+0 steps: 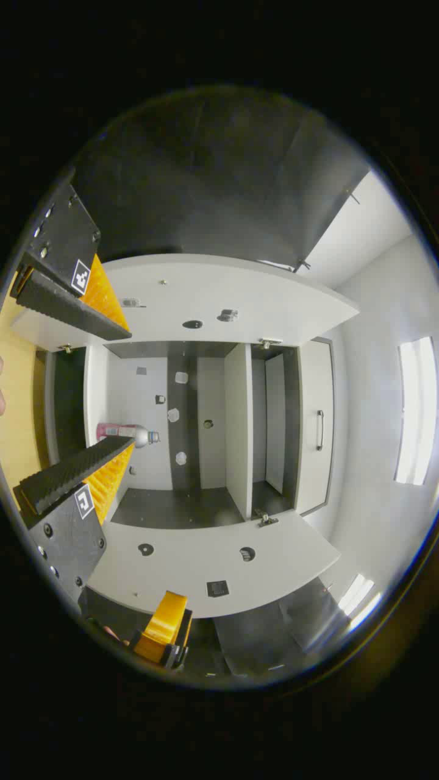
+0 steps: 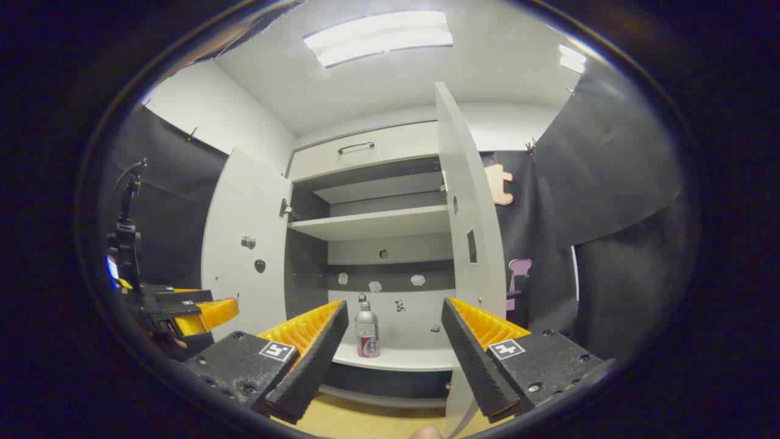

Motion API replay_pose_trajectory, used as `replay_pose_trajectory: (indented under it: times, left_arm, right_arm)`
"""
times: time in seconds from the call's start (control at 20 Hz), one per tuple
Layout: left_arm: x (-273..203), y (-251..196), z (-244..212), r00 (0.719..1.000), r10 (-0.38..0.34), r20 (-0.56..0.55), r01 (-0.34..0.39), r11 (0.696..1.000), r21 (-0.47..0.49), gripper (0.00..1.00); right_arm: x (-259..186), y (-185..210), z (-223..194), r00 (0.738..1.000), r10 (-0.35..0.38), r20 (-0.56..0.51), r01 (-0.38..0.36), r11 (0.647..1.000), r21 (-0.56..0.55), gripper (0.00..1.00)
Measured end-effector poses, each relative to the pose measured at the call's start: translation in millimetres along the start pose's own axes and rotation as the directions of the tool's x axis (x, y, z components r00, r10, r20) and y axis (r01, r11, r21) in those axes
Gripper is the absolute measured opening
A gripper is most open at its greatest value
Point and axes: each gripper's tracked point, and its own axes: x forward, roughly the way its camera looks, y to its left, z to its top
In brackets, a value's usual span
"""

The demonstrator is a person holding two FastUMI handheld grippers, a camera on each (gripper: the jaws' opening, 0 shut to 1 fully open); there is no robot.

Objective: Grasp the bottle in the cabinet with the left hand and place it on the coaster, then close the right door with the right hand and the left door with the left hand.

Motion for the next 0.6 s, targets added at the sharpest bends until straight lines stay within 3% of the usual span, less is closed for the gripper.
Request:
replay_pose_trajectory:
  times: [0.4,0.6]
  left_arm:
    - [8,0,3,1.0,-0.015,0.014,0.015,1.0,0.002,0.97]
    - [13,-2,2,0.999,0.026,0.021,-0.027,0.999,0.039,0.97]
  right_arm:
    - [9,2,1,1.0,-0.011,0.007,0.011,0.999,-0.042,1.0]
    - [7,-7,0,1.0,-0.024,-0.006,0.024,0.998,-0.053,1.0]
